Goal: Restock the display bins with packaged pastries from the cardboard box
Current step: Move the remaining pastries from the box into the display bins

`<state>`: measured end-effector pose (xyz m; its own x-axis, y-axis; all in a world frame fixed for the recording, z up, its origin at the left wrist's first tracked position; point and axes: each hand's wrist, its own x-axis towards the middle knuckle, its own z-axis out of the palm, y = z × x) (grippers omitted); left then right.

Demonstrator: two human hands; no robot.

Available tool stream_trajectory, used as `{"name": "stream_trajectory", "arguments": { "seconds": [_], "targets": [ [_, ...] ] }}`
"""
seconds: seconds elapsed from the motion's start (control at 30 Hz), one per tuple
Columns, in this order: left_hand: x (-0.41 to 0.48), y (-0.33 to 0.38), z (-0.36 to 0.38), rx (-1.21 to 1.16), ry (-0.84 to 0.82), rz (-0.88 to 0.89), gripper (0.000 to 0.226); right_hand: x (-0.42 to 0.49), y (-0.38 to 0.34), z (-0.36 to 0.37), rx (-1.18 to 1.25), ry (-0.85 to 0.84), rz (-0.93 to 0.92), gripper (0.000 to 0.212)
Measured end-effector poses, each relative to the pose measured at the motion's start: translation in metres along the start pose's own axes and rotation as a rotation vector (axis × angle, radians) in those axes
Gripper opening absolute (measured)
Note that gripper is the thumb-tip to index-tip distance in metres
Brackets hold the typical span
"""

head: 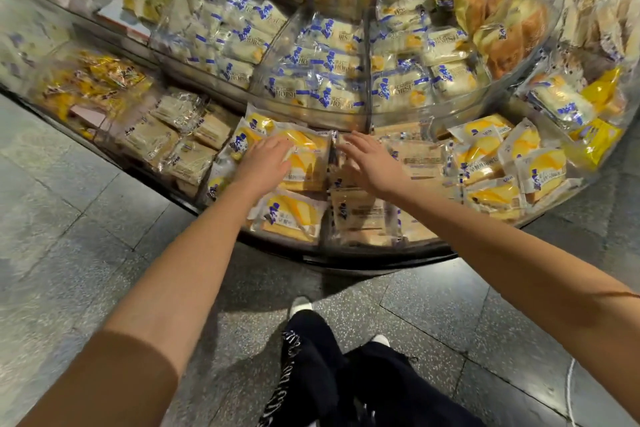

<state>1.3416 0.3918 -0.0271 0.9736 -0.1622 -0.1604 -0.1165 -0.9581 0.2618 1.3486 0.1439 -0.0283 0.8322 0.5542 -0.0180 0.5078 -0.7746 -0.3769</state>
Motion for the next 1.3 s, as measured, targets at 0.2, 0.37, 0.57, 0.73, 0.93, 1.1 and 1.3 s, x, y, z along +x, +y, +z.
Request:
{"name": "stream_trajectory", "arguments": {
  "seconds": [0.2, 0.37, 0.57, 0.73, 0.93, 1.1, 1.3],
  "targets": [
    [0.024, -0.053, -0.026, 0.089, -0.179, 0.153, 0.05, 0.043, -0.048, 0.027, 0.072, -0.078, 0.078, 0.046],
    [0.044, -0.082, -0.028, 0.134, -0.241, 0.247, 0.05, 0.074, -0.056, 0.044, 0.093, -0.093, 0.1, 0.045],
    [0.045, -0.1, -0.017, 0.135, -0.121, 0.194, 0.044, 0.085, -0.063, 0.06, -0.066, -0.011, 0.145, 0.042],
    [0.035, -0.109, -0.012, 0.118, -0.039, 0.377, 0.045, 0.081, -0.062, 0.066, -0.199, -0.112, 0.254, 0.044],
    [0.023, -0.12, -0.006, 0.148, 0.032, 0.511, 0.048, 0.071, -0.069, 0.07, -0.18, 0.12, 0.166, 0.034],
    [0.018, -0.121, -0.002, 0.157, -0.111, 0.549, 0.051, 0.059, -0.063, 0.078, -0.212, 0.146, 0.026, 0.04],
    [0.022, -0.104, -0.003, 0.222, -0.3, 0.49, 0.051, 0.055, -0.067, 0.08, -0.266, -0.103, 0.21, 0.046]
  ]
}}
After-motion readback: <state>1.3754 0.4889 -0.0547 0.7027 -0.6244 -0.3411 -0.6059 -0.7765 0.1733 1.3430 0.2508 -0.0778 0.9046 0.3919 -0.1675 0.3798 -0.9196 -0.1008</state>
